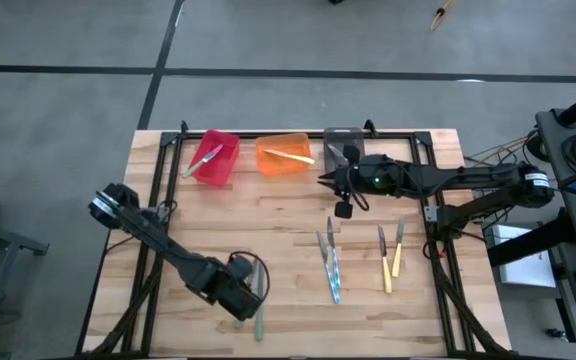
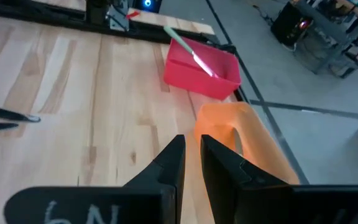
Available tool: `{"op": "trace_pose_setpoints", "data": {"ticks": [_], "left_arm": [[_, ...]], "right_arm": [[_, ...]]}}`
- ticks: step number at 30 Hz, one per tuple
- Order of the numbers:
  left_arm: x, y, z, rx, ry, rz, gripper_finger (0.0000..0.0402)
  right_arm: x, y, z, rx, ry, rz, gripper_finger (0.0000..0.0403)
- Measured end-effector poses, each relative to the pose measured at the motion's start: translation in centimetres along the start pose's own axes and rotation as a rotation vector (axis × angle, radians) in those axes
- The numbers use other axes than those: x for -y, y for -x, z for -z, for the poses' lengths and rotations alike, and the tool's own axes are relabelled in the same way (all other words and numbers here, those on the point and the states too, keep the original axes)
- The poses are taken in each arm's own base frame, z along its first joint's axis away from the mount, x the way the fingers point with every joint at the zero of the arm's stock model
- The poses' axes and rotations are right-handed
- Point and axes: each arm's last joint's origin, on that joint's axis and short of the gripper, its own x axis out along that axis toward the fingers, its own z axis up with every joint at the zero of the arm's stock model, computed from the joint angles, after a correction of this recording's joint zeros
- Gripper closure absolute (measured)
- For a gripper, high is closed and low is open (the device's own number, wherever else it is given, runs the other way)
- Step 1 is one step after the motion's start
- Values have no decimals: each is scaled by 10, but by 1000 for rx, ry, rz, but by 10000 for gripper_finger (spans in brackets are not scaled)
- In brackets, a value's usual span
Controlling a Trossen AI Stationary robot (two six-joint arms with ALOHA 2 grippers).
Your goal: Sort silverware by color (type)
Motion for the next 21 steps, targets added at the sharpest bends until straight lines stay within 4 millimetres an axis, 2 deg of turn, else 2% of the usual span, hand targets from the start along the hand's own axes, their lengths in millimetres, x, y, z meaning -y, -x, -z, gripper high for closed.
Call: {"op": "trace_pose_setpoints", "data": {"ticks": [3, 7, 14, 21], "left_arm": [[5, -7, 1, 15, -31, -16, 287], [11, -3, 4, 17, -62, 1, 287], [3, -6, 13, 55, -52, -67, 276], [-8, -18, 14, 65, -26, -110, 240]], "right_arm": [[-1, -2, 2, -12, -11, -2, 360], [-1, -2, 2, -15, -45, -3, 360], [-1, -2, 5, -43, -69, -9, 360], [-2, -2, 6, -54, -70, -10, 360]]}}
